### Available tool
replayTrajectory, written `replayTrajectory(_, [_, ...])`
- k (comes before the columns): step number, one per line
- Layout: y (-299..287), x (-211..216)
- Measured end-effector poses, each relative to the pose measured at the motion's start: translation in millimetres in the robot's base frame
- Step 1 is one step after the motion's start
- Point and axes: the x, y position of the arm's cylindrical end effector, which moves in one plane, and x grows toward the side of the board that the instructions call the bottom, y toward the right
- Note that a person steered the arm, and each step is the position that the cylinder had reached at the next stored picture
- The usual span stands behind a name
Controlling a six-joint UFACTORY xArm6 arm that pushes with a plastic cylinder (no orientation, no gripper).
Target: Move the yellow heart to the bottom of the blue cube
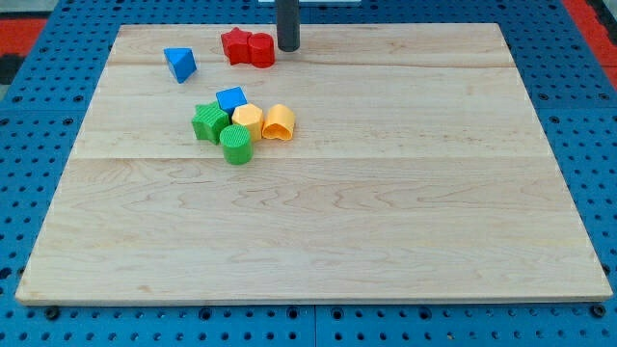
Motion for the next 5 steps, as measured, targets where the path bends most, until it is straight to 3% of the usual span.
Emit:
replayTrajectory(2, [-22,-20])
replayTrajectory(3, [-9,17])
replayTrajectory(4, [25,82])
replayTrajectory(5, [20,117])
